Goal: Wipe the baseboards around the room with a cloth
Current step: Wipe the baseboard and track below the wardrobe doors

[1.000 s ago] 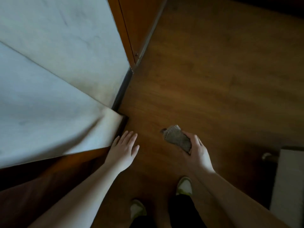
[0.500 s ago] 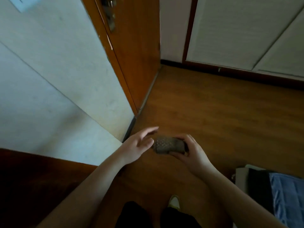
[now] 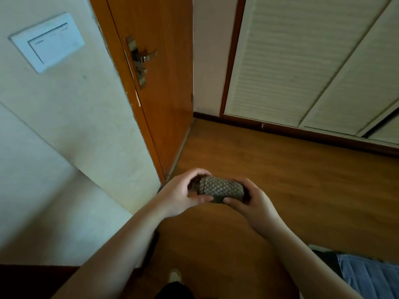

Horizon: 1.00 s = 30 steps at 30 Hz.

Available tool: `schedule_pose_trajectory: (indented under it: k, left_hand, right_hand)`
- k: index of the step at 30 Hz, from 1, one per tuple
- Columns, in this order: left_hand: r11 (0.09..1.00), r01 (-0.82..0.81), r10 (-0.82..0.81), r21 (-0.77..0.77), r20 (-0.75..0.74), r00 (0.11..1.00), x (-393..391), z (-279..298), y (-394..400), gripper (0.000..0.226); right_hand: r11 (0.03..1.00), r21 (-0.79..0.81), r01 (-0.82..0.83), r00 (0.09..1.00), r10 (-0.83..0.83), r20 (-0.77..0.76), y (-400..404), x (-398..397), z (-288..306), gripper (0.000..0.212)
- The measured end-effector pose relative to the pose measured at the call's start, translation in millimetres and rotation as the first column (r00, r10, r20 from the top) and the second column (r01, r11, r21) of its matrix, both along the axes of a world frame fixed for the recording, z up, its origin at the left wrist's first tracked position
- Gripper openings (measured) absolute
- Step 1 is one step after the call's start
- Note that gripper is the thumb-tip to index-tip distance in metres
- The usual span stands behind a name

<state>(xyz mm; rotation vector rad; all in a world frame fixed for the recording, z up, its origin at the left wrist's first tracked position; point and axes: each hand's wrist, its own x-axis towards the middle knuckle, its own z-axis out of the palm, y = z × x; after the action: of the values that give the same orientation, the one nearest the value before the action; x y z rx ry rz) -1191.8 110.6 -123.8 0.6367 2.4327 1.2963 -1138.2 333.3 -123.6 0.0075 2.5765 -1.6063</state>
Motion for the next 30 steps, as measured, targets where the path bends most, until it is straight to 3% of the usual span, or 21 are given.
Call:
schedule_pose_trajectory:
  k: [11, 20, 25, 30]
  left_hand:
    - [0.996, 0.059, -0.05, 0.067, -0.125, 0.991, -90.7, 11.6, -23.1, 0.048]
    - [0.999, 0.006, -0.005, 0.042, -0.026, 1.0, -182.5, -2.8, 45.5, 0.048]
    - [1.0, -0.004, 0.005, -0.021, 0.043, 0.999, -239.6, 0.8, 81.9, 0.045]
    - [0.987, 0.105, -0.102, -0.123, 0.032, 0.994, -288.1, 2.2, 104.3, 0.048]
  right_hand:
    - [0.997, -0.03, -0.071, 0.996, 0.069, -0.063, -32.0, -78.5, 8.2, 0.079]
    - [0.994, -0.07, 0.081, 0.993, -0.086, -0.081, 24.6, -170.0, -12.2, 0.061]
    - [0.996, -0.066, 0.057, 0.994, -0.063, -0.088, 65.2, -231.2, -14.7, 0.058]
    - [0.998, -0.058, 0.029, 0.995, -0.035, -0.098, 95.6, -285.9, -16.7, 0.057]
